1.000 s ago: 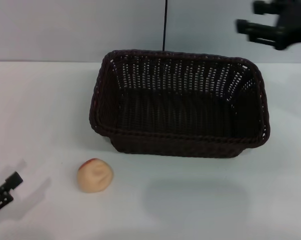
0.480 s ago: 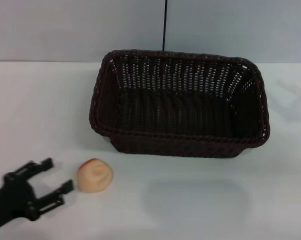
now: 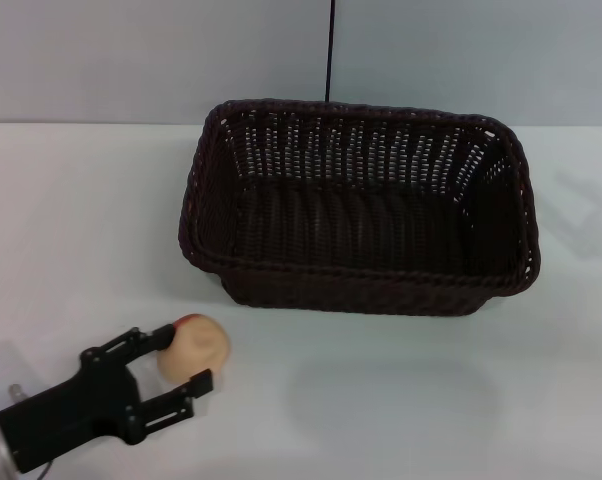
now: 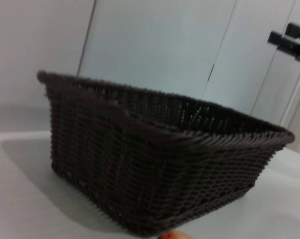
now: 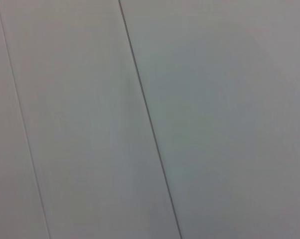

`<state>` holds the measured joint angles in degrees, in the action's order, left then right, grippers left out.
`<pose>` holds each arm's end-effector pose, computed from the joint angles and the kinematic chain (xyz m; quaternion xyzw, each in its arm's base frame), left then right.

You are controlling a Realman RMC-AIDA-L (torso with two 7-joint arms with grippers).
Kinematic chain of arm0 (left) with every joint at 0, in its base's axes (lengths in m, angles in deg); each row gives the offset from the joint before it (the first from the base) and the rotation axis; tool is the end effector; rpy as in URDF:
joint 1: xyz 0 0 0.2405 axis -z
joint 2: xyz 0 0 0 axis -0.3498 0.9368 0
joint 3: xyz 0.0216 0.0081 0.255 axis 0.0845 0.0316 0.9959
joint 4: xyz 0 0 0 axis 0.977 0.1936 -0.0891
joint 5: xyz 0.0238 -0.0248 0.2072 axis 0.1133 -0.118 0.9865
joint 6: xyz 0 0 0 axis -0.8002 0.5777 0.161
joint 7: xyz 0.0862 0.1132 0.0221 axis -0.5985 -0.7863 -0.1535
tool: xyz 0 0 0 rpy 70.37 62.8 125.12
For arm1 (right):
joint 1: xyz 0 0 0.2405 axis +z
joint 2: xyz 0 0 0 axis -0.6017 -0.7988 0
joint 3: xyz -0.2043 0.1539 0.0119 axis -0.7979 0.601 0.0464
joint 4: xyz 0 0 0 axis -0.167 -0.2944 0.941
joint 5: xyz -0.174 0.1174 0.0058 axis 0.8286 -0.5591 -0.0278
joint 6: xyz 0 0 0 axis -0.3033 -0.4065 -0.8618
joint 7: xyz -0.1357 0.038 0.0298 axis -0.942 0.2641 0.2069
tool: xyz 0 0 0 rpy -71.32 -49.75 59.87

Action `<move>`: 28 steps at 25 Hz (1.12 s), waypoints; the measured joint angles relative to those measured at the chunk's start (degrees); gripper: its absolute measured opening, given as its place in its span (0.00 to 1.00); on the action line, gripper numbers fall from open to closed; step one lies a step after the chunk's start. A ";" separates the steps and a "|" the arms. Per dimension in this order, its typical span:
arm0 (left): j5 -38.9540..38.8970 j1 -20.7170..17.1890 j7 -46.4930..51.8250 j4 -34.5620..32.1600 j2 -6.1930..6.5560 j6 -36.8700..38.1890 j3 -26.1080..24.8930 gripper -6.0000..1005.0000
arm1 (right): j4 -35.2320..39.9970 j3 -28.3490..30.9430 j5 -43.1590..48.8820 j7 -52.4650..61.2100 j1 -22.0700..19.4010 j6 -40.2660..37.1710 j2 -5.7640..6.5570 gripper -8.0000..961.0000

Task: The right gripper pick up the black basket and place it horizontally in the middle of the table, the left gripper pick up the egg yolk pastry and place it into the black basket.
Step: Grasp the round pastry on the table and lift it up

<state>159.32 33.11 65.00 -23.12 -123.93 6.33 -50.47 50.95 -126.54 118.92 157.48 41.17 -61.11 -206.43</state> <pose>-0.3499 0.1958 -0.0476 -0.8902 -0.2780 -0.2938 0.2096 0.2905 0.2758 0.0797 -0.8070 0.2332 0.4230 0.3398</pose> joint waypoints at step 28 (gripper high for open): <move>-0.96 1.50 1.94 -1.07 0.61 3.74 -9.21 0.24 | -10.13 2.54 -0.44 -5.09 -0.35 -1.55 0.05 0.60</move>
<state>158.36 34.61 66.93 -24.20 -123.32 10.07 -59.68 40.81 -123.99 118.49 152.38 40.82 -62.66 -206.38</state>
